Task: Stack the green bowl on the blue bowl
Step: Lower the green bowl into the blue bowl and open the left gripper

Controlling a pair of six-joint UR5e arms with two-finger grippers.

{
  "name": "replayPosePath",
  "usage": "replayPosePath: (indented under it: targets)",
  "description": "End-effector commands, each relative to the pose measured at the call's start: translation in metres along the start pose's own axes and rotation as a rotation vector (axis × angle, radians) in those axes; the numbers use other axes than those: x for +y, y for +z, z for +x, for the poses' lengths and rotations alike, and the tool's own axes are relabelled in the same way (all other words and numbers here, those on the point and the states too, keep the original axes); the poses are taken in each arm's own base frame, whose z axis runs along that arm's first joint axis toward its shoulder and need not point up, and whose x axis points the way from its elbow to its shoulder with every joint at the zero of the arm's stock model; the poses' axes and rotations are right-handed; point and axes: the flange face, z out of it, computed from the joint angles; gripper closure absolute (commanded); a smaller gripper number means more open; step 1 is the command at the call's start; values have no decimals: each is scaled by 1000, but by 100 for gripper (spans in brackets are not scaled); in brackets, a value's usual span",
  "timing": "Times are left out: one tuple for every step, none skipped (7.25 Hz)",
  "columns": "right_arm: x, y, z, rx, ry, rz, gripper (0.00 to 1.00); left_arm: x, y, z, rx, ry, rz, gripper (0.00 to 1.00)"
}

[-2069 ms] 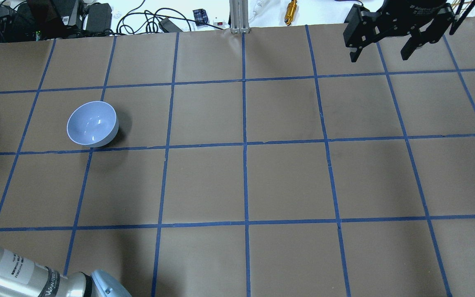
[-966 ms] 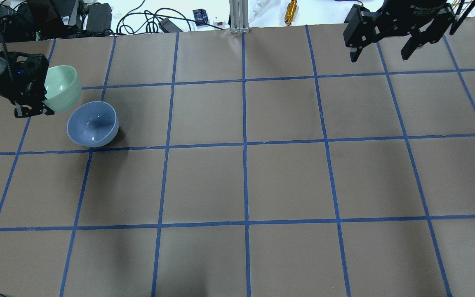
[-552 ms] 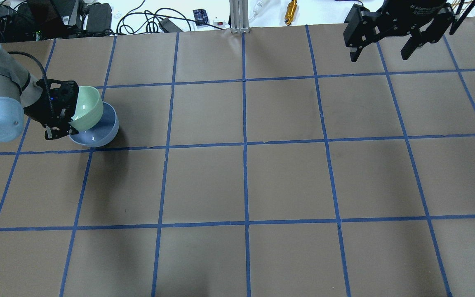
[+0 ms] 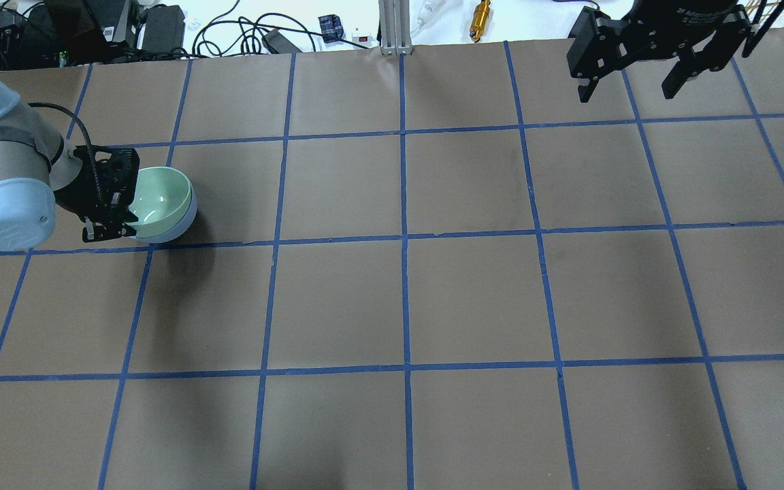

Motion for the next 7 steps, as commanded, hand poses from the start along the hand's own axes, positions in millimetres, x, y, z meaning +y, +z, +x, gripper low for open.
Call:
replayPosePath:
  targets:
    - [0, 0, 0, 0, -1, -1, 0, 3, -55, -15, 43, -70, 28, 0]
    - [0, 0, 0, -1, -1, -1, 0, 4, -109, -19, 94, -106, 38, 0]
    - [0, 0, 0, 0, -1, -1, 0, 2, -158, -14, 154, -220, 46, 0]
    - [0, 0, 0, 0, 0, 1, 0, 0, -193, -13, 126, -307, 22, 0]
    - [0, 0, 0, 0, 0, -1, 0, -4, -216, -9, 84, -433, 11, 0]
    - [0, 0, 0, 0, 0, -1, 0, -15, -228, 0, 72, -654, -2, 0]
    - [0, 0, 0, 0, 0, -1, 0, -27, -236, 13, 85, -879, -9, 0]
